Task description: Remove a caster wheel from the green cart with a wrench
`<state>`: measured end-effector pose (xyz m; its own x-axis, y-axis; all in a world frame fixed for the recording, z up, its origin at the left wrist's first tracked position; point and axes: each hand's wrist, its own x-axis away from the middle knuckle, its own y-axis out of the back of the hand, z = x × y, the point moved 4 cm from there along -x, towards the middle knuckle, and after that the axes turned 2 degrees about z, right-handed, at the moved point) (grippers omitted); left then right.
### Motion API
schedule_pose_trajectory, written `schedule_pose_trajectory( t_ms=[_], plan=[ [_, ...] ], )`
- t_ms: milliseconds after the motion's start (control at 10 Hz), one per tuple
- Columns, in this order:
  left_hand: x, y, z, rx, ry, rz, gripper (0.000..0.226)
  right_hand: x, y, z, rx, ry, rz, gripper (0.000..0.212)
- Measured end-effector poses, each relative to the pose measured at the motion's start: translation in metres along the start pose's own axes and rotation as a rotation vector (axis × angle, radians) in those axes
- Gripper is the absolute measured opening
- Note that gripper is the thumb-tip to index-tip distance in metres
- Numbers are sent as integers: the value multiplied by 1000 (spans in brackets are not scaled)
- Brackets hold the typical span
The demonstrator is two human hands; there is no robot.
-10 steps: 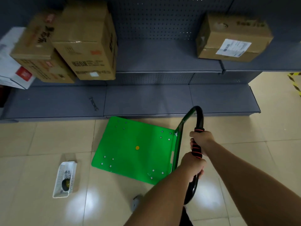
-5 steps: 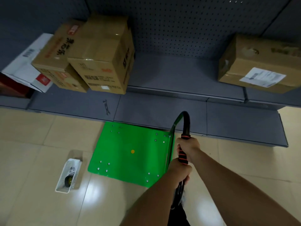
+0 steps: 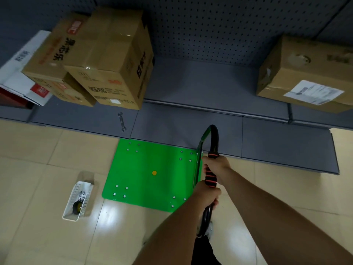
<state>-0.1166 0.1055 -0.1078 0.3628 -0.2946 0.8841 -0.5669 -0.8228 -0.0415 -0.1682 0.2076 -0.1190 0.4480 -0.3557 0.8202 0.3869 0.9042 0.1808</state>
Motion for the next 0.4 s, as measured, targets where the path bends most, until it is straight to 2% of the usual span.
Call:
schedule_pose_trajectory(
  t_ms=[100,200,400],
  plan=[
    [1,3,1,-1,-1,18,9,6,1,3,-37,-2,73,23],
    [-1,7,-2,-113,-37,54,30,8,5,5,-41,1,105,33],
    [28,30,-41,-145,-97,-31,82,41,19,27,122,6,-39,72]
  ],
)
